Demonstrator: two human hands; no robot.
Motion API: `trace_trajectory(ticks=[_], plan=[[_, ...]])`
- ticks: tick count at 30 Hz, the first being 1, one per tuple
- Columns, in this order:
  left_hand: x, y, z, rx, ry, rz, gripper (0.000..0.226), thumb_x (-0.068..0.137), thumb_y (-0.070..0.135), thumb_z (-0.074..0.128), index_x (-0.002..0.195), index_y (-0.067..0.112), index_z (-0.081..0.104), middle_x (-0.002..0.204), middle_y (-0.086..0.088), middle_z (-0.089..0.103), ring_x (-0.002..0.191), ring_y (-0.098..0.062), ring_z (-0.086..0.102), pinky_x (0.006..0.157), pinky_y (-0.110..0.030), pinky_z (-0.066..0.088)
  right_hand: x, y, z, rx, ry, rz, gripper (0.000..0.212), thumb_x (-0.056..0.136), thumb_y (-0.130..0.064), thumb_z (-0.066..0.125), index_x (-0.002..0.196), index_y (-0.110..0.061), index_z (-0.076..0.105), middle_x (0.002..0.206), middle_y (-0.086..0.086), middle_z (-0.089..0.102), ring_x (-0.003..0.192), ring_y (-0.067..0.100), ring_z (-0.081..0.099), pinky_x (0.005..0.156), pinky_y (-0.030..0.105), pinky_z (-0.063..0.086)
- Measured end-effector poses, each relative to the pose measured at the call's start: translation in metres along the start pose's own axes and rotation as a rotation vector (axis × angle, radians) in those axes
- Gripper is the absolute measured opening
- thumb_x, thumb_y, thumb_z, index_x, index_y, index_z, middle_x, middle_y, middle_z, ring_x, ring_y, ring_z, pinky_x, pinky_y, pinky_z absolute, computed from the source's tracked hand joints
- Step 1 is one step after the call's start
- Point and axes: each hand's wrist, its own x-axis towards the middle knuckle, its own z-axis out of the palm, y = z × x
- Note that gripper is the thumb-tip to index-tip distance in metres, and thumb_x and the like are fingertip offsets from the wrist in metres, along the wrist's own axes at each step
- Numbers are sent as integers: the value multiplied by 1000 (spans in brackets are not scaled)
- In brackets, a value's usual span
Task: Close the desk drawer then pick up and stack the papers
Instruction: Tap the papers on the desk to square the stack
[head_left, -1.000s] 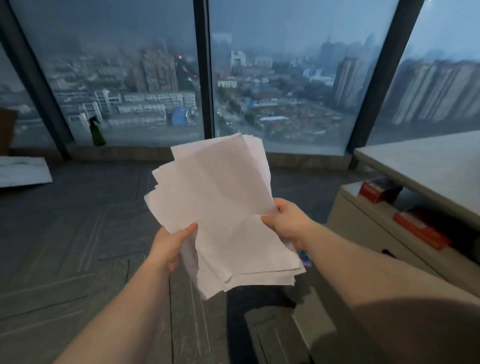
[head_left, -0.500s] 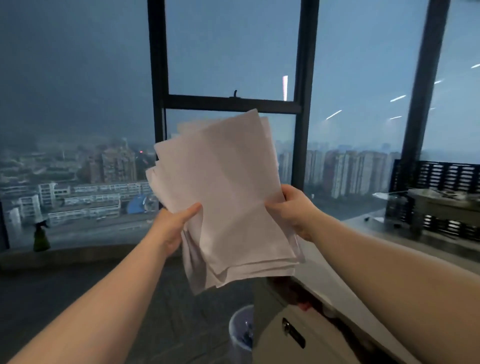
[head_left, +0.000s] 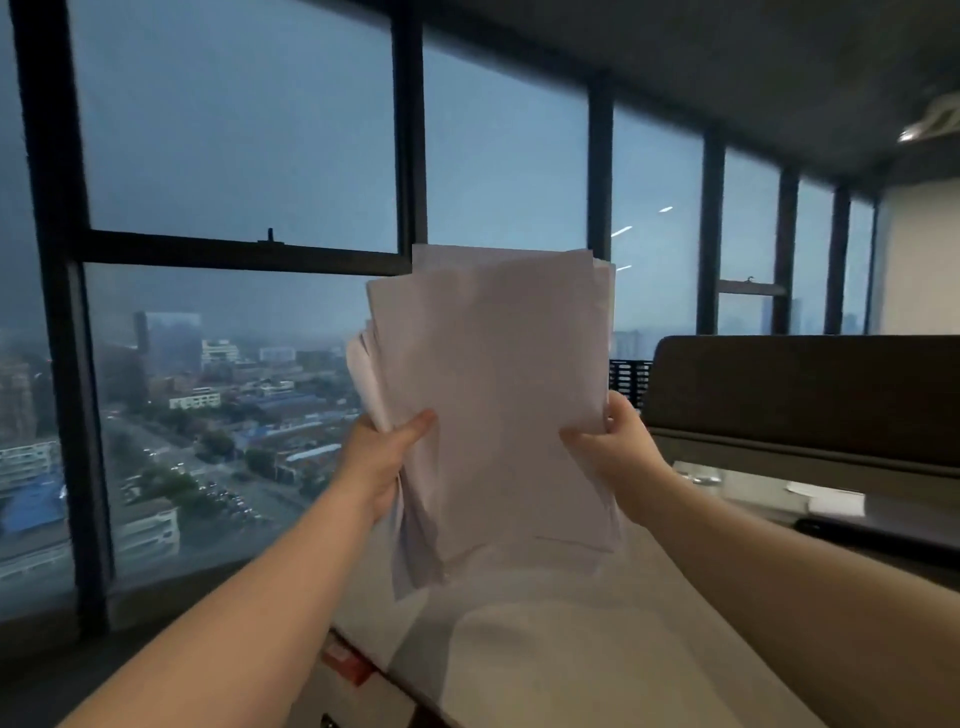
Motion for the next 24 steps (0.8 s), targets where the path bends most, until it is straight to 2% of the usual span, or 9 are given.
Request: trace_trajectory(ticks=[4,6,10,14,18,21,23,24], plan=[[-6,-32,60,-31,-93,-37,16,80,-4,69,81,13,66,59,9,75,54,-5,71,57,-24,60,-4,13,-61,4,129,19,38,79,-5,66,104,-27,47,93,0,61,80,14,62,66,28,54],[-12,-46,83,-28,-152,-84,15,80,-3,69,82,12,68,63,5,76,55,-8,72,60,-26,62,-7,18,-86,-13,188,44,43,78,-6,68,109,-25,45,91,-3,60,80,11,60,62,24,51],[-25,-74,110,-10,-195,-140,13,81,-1,69,80,12,68,67,0,75,54,-11,71,55,-25,60,-12,34,-117,-73,210,97,46,78,-2,65,119,-17,48,92,-3,61,82,13,61,73,31,55],[-29,-90,120,2,-210,-178,15,78,10,75,90,14,67,88,-10,71,77,-27,69,81,-39,55,-14,49,-126,-46,199,135,47,80,-3,67,119,-19,45,94,-2,60,83,11,60,78,32,52],[-26,-89,118,40,-267,-171,20,72,19,80,87,22,67,91,-8,72,84,-28,69,86,-44,55,-11,54,-127,24,185,155,50,79,-8,73,117,-23,43,94,-4,59,83,12,62,75,33,54],[-23,-88,109,115,-311,-171,33,67,27,81,95,22,66,94,-5,73,88,-24,70,87,-42,55,-8,53,-127,33,168,166,49,78,-15,75,113,-27,43,93,-6,59,82,11,62,63,25,53],[-25,-87,104,147,-337,-193,37,64,32,82,96,24,65,95,-2,73,90,-20,69,89,-41,53,-8,54,-126,36,166,166,50,78,-17,76,114,-28,43,93,-8,59,83,10,62,65,25,53],[-27,-89,103,167,-352,-207,49,59,36,84,102,23,66,98,-1,73,92,-20,68,89,-40,53,-8,55,-125,40,166,166,51,78,-16,76,115,-27,42,94,-8,59,83,10,62,70,28,54]])
